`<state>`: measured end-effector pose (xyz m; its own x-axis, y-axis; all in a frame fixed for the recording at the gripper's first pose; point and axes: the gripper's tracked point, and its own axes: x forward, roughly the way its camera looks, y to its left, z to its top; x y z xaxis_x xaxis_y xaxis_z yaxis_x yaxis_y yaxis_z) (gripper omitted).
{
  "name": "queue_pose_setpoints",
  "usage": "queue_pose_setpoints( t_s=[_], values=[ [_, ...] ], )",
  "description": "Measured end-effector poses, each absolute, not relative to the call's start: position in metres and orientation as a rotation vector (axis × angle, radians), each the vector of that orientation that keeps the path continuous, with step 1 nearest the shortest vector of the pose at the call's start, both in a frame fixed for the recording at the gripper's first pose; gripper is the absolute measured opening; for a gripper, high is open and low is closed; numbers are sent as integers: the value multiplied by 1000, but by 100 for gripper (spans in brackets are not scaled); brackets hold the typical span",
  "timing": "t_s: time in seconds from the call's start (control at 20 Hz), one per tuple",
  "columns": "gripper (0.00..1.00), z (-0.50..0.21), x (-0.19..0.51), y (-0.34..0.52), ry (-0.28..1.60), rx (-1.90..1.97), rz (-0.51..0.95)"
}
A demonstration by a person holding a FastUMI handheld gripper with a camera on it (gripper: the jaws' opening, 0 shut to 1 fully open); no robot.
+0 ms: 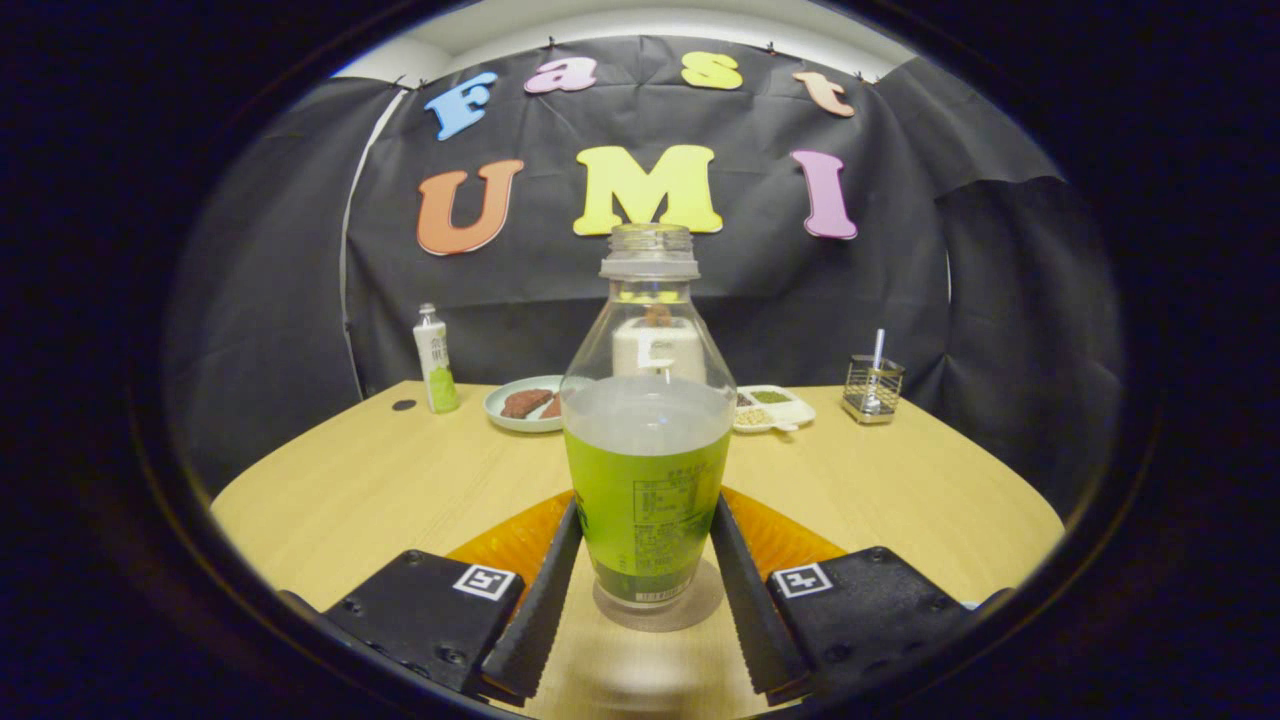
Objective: Take the bottle from table, then pour the juice into the cup, finally place the bottle on the coaster
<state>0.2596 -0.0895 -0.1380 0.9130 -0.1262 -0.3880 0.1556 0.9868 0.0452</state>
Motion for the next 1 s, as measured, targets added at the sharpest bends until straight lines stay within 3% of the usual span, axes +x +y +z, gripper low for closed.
queue_pose_setpoints(
  t_s=[0.8,0.9,1.0],
  values=[
    [83,-159,266,-93,473,44,-145],
    [96,-152,264,-91,464,47,-133],
    [99,-151,261,-93,462,44,-137]
  ],
)
